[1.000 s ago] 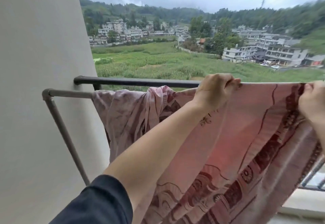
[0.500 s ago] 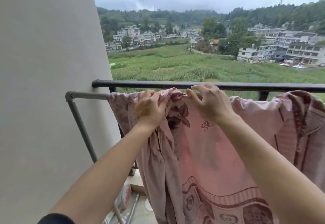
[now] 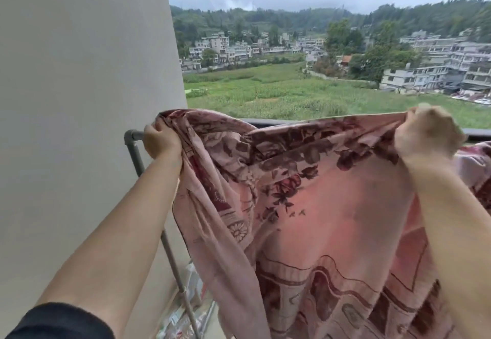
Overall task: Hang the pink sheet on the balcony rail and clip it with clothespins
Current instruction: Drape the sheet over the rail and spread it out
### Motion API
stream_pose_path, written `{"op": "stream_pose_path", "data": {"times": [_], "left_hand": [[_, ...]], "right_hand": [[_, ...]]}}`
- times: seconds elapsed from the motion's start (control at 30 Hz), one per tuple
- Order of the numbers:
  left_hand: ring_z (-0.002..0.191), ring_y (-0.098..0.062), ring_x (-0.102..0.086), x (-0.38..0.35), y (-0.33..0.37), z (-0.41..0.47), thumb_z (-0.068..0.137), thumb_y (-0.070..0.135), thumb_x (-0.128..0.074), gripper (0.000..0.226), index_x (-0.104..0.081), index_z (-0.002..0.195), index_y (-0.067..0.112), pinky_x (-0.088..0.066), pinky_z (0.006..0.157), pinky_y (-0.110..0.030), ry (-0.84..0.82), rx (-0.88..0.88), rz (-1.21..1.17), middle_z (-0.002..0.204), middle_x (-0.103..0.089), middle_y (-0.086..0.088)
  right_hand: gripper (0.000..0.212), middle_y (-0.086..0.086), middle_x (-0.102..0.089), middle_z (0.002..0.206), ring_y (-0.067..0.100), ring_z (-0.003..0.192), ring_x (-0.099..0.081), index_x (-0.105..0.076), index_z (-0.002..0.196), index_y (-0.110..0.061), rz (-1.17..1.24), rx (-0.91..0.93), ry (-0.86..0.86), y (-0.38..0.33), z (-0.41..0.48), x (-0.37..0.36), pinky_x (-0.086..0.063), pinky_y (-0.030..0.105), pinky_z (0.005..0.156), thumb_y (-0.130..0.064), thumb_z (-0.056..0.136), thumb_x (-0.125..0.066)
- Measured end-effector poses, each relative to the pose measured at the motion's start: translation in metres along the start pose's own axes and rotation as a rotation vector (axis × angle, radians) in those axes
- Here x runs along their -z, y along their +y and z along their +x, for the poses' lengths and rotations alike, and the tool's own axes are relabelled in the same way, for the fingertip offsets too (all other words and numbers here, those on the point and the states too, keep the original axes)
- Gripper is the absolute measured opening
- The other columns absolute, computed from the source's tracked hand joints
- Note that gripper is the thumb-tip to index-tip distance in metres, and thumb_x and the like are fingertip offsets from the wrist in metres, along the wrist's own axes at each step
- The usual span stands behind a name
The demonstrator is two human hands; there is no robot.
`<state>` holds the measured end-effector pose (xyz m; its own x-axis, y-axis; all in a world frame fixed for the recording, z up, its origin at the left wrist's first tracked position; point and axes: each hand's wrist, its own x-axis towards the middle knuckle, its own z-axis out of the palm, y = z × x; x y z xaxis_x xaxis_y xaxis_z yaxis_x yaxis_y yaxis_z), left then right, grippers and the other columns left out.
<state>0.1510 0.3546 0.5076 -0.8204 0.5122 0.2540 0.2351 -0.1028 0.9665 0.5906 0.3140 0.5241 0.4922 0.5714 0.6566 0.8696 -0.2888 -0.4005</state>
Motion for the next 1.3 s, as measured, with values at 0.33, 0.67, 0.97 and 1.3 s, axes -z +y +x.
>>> {"op": "stream_pose_path", "data": {"times": [0.33, 0.67, 0.97, 1.3], "left_hand": [[0.063, -0.009, -0.055, 0.000, -0.018, 0.008, 0.101, 0.042, -0.036, 0.038, -0.052, 0.075, 0.020, -0.039, 0.054, -0.023, -0.271, -0.134, -0.015, 0.064, -0.054, 0.008], [0.070, 0.011, -0.057, 0.032, -0.015, 0.034, 0.062, 0.057, -0.084, 0.069, -0.030, 0.094, 0.027, -0.044, 0.057, -0.007, -0.553, -0.391, 0.002, 0.083, -0.050, 0.011], [0.092, -0.018, -0.068, 0.049, -0.033, 0.102, 0.079, 0.015, -0.076, 0.027, -0.071, 0.105, 0.021, -0.051, 0.080, -0.024, -0.452, -0.659, 0.182, 0.097, -0.072, 0.001], [0.069, -0.015, -0.058, 0.052, -0.065, 0.192, 0.074, 0.045, -0.070, 0.029, -0.048, 0.075, 0.028, -0.046, 0.064, -0.028, -0.223, -0.105, -0.140, 0.073, -0.055, 0.011]], "right_hand": [[0.033, 0.006, -0.054, 0.137, 0.021, 0.120, -0.054, -0.060, 0.130, -0.020, 0.482, 0.651, -0.471, -0.174, -0.061, -0.015, -0.046, 0.036, 0.096, -0.027, 0.100, -0.049], [0.056, 0.003, -0.052, 0.146, 0.018, 0.136, -0.047, -0.054, 0.140, -0.021, 0.647, 0.616, -0.922, -0.289, -0.048, -0.071, -0.036, 0.028, 0.113, 0.008, 0.095, -0.037], [0.035, 0.003, -0.069, 0.109, 0.019, 0.095, -0.059, -0.069, 0.112, -0.015, 0.315, 0.845, -1.136, -0.360, -0.065, -0.126, -0.047, 0.031, 0.085, -0.040, 0.103, -0.046], [0.040, 0.012, -0.059, 0.133, 0.027, 0.115, -0.059, -0.046, 0.139, -0.011, 0.611, 0.825, -0.797, -0.485, -0.094, -0.133, -0.050, 0.039, 0.097, -0.011, 0.100, -0.050]]}}
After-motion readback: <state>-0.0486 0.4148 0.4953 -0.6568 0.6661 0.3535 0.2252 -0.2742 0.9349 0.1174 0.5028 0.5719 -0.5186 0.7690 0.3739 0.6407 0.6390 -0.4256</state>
